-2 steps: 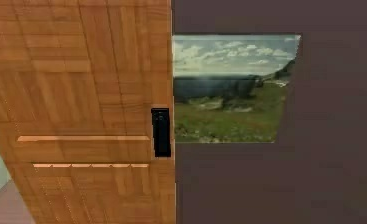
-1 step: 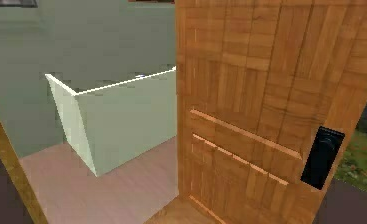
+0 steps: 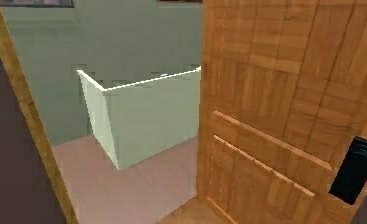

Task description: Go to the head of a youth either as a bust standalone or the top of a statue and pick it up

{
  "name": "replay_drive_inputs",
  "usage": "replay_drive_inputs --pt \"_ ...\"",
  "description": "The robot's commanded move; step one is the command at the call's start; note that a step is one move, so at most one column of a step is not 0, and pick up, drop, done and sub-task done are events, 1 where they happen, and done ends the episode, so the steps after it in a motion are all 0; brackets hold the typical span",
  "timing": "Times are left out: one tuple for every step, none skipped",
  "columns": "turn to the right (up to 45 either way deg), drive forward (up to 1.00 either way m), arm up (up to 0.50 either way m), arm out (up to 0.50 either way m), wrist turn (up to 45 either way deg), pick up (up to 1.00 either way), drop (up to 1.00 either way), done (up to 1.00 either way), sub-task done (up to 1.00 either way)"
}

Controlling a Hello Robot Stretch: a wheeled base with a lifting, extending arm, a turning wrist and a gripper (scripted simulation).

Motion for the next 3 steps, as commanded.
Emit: replay_drive_inputs --pt "0.0 0.95 0.00 0.00 0.0 0.00 0.00 0.00 0.00" --pt "-45.0 0.00 0.00 0.00 0.0 0.00 0.00 0.00 0.00" --pt "-3.0 0.00 0.00 0.00 0.0 0.00 0.00 0.00 0.00"
